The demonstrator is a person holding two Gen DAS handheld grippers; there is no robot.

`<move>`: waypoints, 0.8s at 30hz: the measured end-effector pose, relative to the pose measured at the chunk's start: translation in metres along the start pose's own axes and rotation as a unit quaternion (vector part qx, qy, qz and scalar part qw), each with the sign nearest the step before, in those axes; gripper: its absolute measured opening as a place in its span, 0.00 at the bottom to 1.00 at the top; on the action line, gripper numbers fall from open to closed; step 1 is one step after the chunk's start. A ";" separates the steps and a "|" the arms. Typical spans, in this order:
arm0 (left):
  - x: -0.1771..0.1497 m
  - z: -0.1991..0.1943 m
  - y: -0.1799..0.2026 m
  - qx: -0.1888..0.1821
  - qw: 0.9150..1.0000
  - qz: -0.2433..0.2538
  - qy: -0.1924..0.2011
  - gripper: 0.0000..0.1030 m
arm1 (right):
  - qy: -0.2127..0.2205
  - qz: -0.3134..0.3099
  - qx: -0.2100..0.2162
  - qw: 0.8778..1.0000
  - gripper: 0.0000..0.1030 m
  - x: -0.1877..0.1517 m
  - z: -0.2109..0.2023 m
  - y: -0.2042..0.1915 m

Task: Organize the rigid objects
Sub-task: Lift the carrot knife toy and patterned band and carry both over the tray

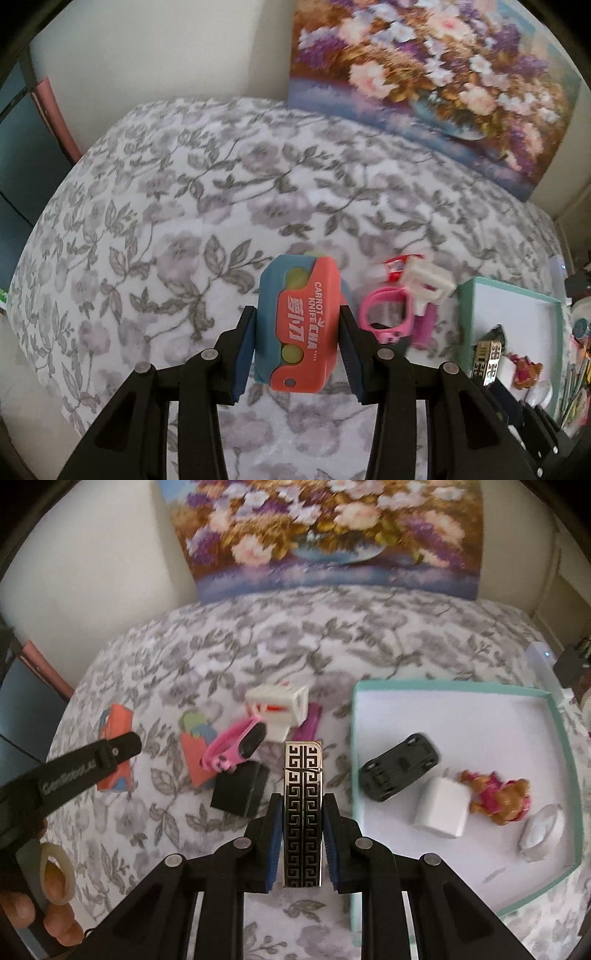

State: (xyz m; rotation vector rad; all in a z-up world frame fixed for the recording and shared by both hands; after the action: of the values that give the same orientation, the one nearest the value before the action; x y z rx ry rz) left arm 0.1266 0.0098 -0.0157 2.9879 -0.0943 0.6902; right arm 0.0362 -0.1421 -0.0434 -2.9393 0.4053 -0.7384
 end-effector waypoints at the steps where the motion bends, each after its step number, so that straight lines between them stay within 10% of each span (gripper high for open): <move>1: -0.001 -0.003 0.005 -0.005 1.000 0.004 0.003 0.43 | 0.003 0.002 -0.004 1.000 0.21 0.003 0.001 0.001; 24: -0.060 -0.025 0.161 -0.081 0.981 0.177 -0.014 0.43 | 0.025 0.186 -0.080 0.979 0.22 -0.003 -0.028 0.170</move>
State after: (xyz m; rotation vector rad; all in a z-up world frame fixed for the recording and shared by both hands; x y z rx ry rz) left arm 0.0495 -0.1459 -0.0107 2.8483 -0.6635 0.6337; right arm -0.0196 -0.3053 -0.0452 -2.8580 1.0272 -0.7561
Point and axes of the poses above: each gripper's, at about its wrist camera, not at the fingertips, and z roughly the way its jaws point, y to its right, x to its top, the point moved 4 cm from there along z, roughly the way its jaws point
